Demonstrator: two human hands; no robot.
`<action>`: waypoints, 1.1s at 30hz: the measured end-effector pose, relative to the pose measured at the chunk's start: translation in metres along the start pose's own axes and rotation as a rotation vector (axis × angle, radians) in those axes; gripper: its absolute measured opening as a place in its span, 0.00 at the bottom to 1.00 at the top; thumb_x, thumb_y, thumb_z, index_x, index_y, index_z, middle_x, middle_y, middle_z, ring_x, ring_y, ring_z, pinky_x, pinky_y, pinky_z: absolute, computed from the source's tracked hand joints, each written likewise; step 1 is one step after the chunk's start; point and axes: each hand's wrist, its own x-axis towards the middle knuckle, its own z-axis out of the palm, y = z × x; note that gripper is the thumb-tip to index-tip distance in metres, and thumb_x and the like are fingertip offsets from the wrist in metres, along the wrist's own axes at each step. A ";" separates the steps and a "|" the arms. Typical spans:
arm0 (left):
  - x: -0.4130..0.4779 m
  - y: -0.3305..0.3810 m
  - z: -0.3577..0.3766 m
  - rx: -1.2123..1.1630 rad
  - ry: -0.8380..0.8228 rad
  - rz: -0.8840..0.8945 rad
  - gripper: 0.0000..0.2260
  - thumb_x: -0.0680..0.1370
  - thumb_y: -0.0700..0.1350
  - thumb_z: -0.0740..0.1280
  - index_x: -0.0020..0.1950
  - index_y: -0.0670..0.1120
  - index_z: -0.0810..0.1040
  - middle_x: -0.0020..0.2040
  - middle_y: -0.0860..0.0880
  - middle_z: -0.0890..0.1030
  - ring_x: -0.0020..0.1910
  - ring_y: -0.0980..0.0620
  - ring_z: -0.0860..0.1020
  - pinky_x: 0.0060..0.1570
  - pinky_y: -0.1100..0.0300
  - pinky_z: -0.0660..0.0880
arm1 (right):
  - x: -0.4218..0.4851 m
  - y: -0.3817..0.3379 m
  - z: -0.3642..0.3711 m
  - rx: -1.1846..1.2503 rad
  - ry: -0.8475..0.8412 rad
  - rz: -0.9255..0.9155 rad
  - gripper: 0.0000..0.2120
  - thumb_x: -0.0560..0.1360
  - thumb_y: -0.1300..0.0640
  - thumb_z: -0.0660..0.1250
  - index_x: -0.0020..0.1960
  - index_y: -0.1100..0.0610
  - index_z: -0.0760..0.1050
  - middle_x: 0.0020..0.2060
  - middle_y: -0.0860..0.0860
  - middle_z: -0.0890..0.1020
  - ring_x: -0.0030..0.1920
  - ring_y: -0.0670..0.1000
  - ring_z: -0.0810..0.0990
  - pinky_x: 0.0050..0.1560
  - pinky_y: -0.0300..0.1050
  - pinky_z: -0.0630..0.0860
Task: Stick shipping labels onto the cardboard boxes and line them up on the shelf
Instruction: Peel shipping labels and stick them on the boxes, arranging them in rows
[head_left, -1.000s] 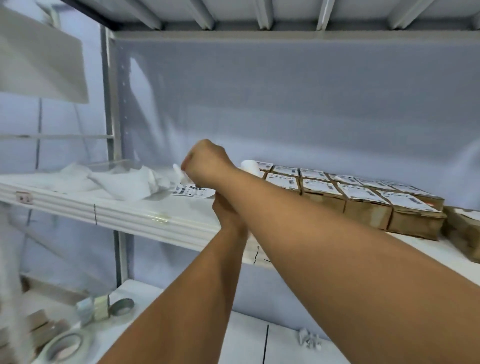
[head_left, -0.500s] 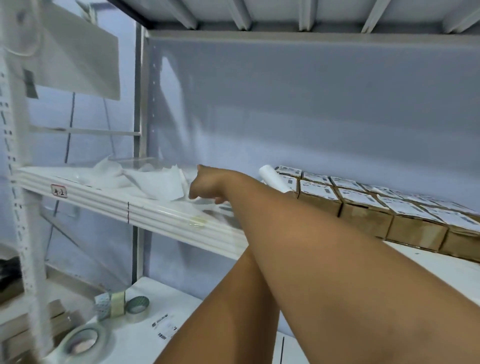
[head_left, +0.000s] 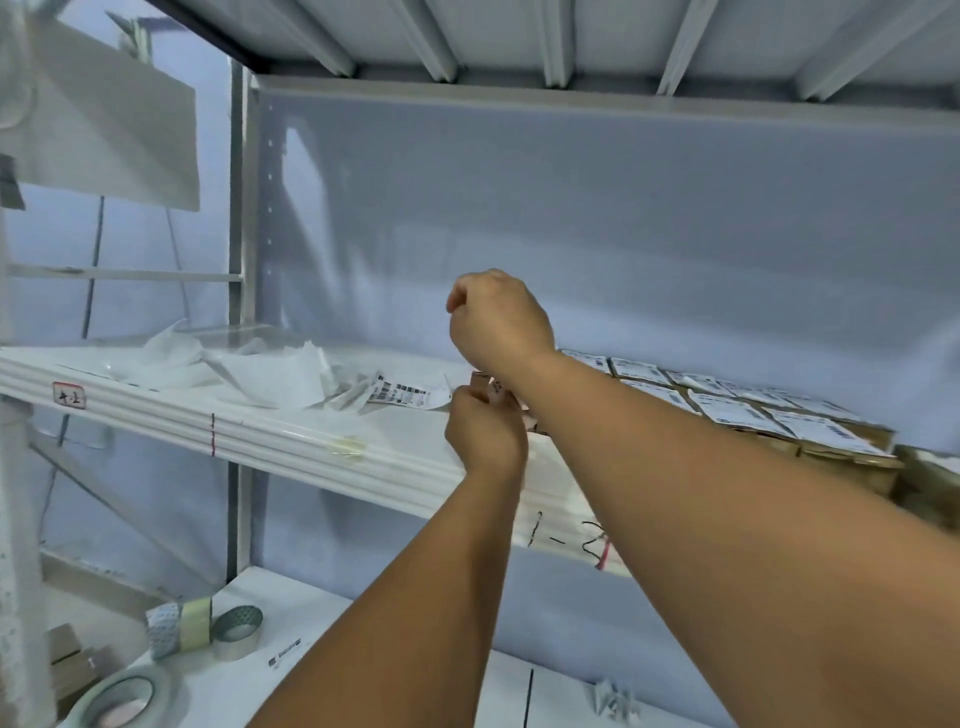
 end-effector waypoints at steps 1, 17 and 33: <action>-0.002 0.001 0.003 0.010 0.012 0.022 0.04 0.77 0.43 0.62 0.45 0.42 0.73 0.40 0.47 0.77 0.43 0.44 0.76 0.43 0.56 0.71 | -0.003 0.010 -0.007 -0.044 0.008 0.011 0.13 0.76 0.60 0.58 0.55 0.55 0.78 0.58 0.55 0.75 0.60 0.56 0.72 0.56 0.48 0.73; -0.081 0.033 0.032 0.235 -0.165 0.286 0.12 0.73 0.48 0.69 0.45 0.42 0.69 0.38 0.48 0.73 0.34 0.50 0.70 0.29 0.62 0.62 | -0.105 0.116 -0.080 0.772 -0.021 0.466 0.20 0.73 0.55 0.71 0.63 0.51 0.68 0.49 0.53 0.79 0.37 0.50 0.80 0.41 0.48 0.79; -0.171 0.046 0.096 -0.066 -0.465 0.184 0.07 0.75 0.38 0.66 0.41 0.49 0.73 0.36 0.49 0.75 0.31 0.52 0.69 0.32 0.60 0.63 | -0.166 0.210 -0.165 0.270 0.528 0.525 0.05 0.80 0.64 0.56 0.49 0.55 0.65 0.46 0.55 0.74 0.42 0.55 0.73 0.37 0.46 0.69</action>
